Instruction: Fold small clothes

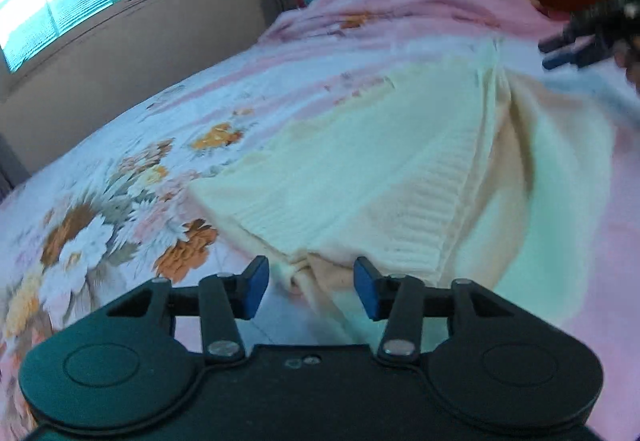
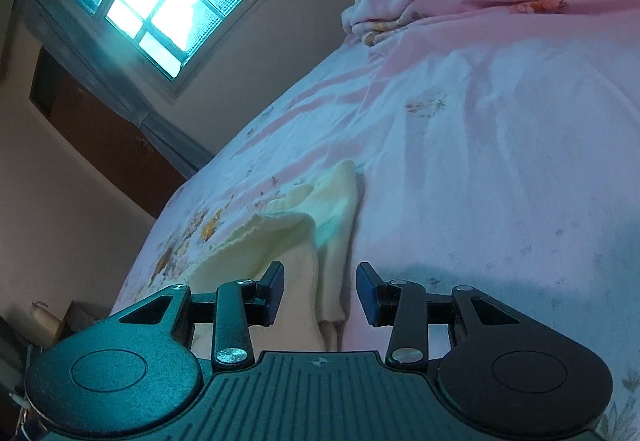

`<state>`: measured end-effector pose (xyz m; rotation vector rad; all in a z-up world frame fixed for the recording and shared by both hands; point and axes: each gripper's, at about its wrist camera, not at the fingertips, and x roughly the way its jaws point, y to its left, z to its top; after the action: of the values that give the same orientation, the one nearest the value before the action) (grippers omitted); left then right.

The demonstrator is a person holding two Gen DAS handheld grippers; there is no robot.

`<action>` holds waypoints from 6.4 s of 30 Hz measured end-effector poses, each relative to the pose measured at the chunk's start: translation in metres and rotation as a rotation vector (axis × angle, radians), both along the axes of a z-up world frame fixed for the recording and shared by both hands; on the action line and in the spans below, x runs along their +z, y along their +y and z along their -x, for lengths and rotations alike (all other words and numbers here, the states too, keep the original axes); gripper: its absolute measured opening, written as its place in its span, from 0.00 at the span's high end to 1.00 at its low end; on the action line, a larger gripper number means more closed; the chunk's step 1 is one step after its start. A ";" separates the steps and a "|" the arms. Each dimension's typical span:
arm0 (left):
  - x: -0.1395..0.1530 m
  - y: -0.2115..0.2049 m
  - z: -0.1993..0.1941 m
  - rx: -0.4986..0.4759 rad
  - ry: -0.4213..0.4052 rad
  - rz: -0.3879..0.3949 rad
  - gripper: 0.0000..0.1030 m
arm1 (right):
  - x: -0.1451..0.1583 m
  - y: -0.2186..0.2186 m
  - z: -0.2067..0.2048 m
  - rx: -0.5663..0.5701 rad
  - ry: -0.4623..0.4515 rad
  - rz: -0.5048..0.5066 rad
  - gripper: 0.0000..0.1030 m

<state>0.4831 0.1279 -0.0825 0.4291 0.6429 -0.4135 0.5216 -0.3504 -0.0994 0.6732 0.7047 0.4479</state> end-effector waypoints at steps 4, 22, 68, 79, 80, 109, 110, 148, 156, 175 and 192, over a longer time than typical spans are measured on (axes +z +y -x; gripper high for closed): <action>-0.004 -0.007 -0.020 0.045 0.006 0.057 0.63 | -0.001 0.000 0.001 0.008 0.007 0.017 0.61; -0.011 0.026 -0.080 0.182 0.141 0.393 0.60 | 0.006 0.033 -0.021 0.075 -0.093 0.066 0.61; -0.011 0.089 0.006 0.300 0.157 0.598 0.55 | 0.000 0.003 0.029 -0.049 -0.117 0.133 0.31; -0.061 0.108 0.075 0.580 0.314 1.189 0.65 | -0.041 0.023 0.118 -0.180 0.119 -0.205 0.44; -0.063 0.106 0.073 0.595 0.324 1.201 0.65 | -0.044 0.026 0.117 -0.205 0.120 -0.234 0.44; -0.077 0.085 0.063 0.518 0.408 1.106 0.91 | -0.061 0.040 0.094 -0.206 0.132 -0.085 0.95; -0.071 0.088 0.065 0.518 0.410 1.101 0.85 | -0.059 0.037 0.094 -0.206 0.141 -0.097 0.94; -0.031 0.039 -0.050 0.401 0.059 0.423 0.07 | -0.001 0.108 -0.040 -0.013 -0.226 0.527 0.58; -0.019 0.024 -0.003 0.451 0.097 0.396 0.14 | -0.013 0.109 0.020 -0.017 -0.172 0.560 0.24; -0.026 0.012 0.066 0.500 0.097 0.270 0.01 | -0.003 0.093 0.115 -0.071 -0.109 0.514 0.23; -0.035 0.046 0.007 0.404 0.169 0.598 0.08 | -0.011 0.094 0.065 -0.082 -0.177 0.433 0.23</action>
<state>0.4761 0.1743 -0.1179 -0.3066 0.7143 -0.2382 0.4565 -0.2568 -0.1103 0.2493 0.5790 0.2623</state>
